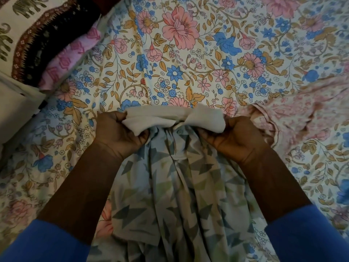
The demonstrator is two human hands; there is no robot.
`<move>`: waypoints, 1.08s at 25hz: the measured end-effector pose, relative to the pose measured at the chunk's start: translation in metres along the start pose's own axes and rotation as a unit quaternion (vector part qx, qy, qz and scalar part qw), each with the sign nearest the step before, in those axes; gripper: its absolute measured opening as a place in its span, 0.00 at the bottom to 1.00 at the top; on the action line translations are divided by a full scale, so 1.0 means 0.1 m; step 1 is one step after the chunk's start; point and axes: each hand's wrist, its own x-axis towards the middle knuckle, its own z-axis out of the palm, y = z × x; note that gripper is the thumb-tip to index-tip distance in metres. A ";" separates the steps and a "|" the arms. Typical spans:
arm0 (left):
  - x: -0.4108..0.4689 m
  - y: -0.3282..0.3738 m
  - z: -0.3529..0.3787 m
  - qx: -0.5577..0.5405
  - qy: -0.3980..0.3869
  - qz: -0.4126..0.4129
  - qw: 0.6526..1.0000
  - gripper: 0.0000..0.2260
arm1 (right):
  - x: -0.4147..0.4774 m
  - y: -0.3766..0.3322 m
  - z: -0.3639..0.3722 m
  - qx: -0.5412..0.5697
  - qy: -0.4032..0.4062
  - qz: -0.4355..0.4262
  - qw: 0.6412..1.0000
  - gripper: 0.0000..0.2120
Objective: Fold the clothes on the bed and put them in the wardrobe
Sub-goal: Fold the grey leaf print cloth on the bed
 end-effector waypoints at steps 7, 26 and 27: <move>-0.11 -0.23 0.09 0.105 -0.007 0.144 0.984 0.12 | -0.08 0.34 -0.03 -0.505 0.010 -0.113 0.855 0.21; -0.16 -0.25 -0.15 0.018 -0.005 0.039 0.999 0.31 | -0.44 0.70 -0.22 0.120 -0.006 -0.051 0.991 0.09; -0.16 -0.26 -0.14 0.020 -0.004 0.032 0.999 0.32 | -0.41 0.70 -0.18 0.152 -0.026 -0.058 0.986 0.12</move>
